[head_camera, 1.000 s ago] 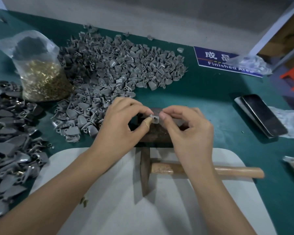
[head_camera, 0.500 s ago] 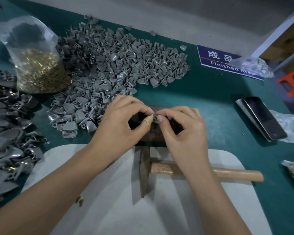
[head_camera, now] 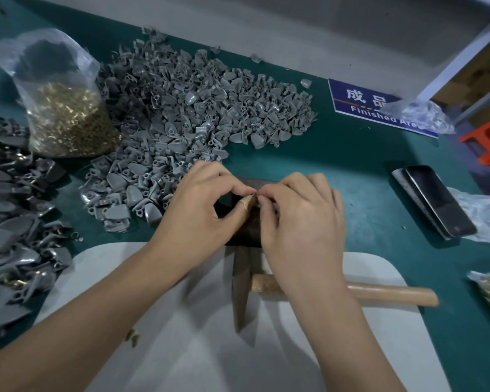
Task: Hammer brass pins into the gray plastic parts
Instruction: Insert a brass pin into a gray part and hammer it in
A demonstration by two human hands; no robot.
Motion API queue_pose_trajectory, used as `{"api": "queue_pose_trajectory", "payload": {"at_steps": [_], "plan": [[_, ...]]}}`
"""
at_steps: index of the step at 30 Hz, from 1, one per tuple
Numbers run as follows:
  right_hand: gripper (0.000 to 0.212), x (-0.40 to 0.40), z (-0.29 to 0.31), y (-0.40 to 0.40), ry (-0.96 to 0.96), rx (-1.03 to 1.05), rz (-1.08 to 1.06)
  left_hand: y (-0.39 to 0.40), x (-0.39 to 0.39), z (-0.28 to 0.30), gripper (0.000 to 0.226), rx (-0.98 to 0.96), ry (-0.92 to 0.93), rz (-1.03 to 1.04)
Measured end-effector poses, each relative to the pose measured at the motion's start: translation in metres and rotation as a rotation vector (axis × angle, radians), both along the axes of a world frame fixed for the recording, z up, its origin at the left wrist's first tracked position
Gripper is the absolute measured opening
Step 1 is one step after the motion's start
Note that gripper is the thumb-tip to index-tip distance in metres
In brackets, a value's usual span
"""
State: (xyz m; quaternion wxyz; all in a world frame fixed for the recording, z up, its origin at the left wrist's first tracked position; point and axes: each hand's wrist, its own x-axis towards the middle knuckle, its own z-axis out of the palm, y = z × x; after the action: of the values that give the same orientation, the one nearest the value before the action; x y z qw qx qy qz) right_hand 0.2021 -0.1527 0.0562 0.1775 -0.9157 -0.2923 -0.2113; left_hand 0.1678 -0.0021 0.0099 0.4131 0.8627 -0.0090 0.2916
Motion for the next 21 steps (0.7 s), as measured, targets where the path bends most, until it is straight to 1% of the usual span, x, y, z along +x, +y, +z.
{"api": "queue_pose_trajectory", "payload": {"at_steps": [2, 3, 7, 11, 15, 16, 18, 21], "plan": [[0.009, -0.001, 0.001, 0.004, -0.022, -0.039, -0.009, 0.0, 0.001, 0.0, 0.003, 0.01, -0.004, 0.007], [0.01, -0.001, 0.001, 0.005, -0.003, -0.03, -0.003, 0.0, 0.001, -0.001, 0.002, 0.011, -0.004, 0.008], [0.011, 0.008, -0.004, -0.003, 0.185, 0.16, 0.048, 0.001, 0.0, -0.001, 0.005, -0.01, -0.004, 0.0], [0.011, 0.012, -0.007, -0.006, 0.217, 0.208, 0.045, 0.0, -0.001, 0.0, 0.007, -0.006, 0.0, 0.012], [0.012, 0.019, -0.008, -0.014, 0.37, 0.28, 0.062, 0.0, -0.001, 0.001, 0.006, -0.001, 0.009, 0.005], [0.012, 0.019, -0.007, -0.015, 0.381, 0.275, 0.063, 0.0, -0.001, 0.001, 0.007, 0.002, 0.009, 0.007], [0.012, 0.017, -0.004, -0.014, 0.309, 0.225, 0.044, 0.001, -0.001, 0.001, 0.007, 0.004, 0.0, 0.008], [0.011, 0.01, -0.002, -0.008, 0.131, 0.128, 0.019, 0.001, 0.0, -0.001, 0.008, -0.004, -0.005, -0.001]]}}
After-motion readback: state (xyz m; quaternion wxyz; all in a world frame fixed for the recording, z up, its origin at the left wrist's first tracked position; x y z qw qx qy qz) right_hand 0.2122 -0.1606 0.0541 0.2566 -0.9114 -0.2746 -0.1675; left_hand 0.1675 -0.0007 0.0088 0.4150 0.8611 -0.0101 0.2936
